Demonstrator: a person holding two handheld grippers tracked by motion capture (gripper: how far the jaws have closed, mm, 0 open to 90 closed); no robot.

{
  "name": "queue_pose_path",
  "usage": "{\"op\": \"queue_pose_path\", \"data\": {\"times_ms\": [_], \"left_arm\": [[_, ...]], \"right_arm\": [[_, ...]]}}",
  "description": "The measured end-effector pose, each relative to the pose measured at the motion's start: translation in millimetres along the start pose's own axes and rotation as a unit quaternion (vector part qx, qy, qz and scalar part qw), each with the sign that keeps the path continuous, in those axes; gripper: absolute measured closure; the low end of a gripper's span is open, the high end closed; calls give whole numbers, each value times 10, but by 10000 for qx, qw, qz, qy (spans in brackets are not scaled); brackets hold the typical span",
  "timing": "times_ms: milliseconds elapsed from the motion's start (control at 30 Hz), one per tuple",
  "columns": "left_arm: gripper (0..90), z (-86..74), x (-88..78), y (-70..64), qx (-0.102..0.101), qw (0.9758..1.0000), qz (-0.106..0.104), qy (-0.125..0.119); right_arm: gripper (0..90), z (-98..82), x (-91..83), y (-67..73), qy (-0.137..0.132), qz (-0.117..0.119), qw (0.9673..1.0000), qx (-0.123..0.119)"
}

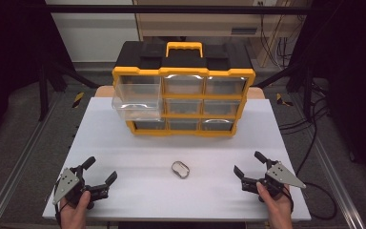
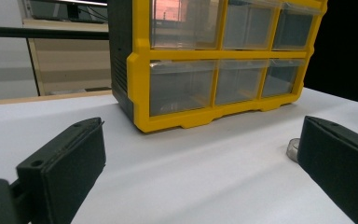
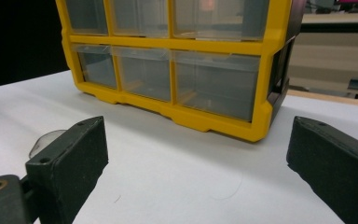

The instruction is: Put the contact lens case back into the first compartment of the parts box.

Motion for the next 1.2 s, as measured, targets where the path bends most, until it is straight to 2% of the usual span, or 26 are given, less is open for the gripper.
{"op": "queue_pose_path", "data": {"times_ms": [200,233,267,367,533,700,733,767,867,933,967,1000,1033,1067,1100,1133,1200], "left_arm": [[8,-17,3,20,-14,10000,37,34],[8,-23,0,25,-23,10000,47,44],[8,-23,0,25,-23,10000,47,44],[9,-25,1,28,-23,10000,56,57],[8,-15,6,23,-1,10000,43,53],[8,-16,28,8,17,10000,1,67],[8,-16,34,1,19,10000,-14,72],[9,-16,40,-8,41,10000,-28,83],[8,-8,50,-30,75,9999,-68,84],[9,-9,58,-44,68,9999,-92,89],[8,-10,61,-48,78,9999,-99,93],[8,-10,64,-51,78,9999,-106,93],[8,-8,70,-56,81,9999,-116,93],[8,-7,74,-60,76,9998,-128,91],[8,-9,80,-61,89,9998,-133,100],[8,-10,84,-62,93,9998,-134,104],[9,-16,90,-64,99,9998,-139,119]], "right_arm": [[52,-14,8,22,84,66,9999,122],[49,-37,19,47,232,109,9995,179],[49,-37,19,47,232,109,9995,179],[45,-72,48,111,414,121,9990,118],[44,-81,94,197,523,175,9985,21],[57,-88,230,379,702,154,9974,-16],[57,-88,230,379,702,154,9974,-16],[58,-88,298,460,775,189,9968,-40],[62,-131,397,582,962,283,9948,-150],[63,-148,421,613,1003,318,9943,-182],[68,-204,482,718,1154,414,9922,-203],[68,-204,482,718,1154,414,9922,-203],[73,-265,538,813,1328,498,9895,-264],[73,-265,538,813,1328,498,9895,-264],[77,-324,589,901,1508,567,9865,-306],[77,-324,589,901,1508,567,9865,-306],[82,-370,637,981,1643,616,9840,-303]]}}
Point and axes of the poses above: each handheld gripper's, and its own axes: x roughly forward along the jaws, z roughly out of its top, y roughly to its left, the point moved 10 cm from there along x, roughly forward along the jaws, and after that the axes turned 4 degrees about x, right-handed, at the moved point
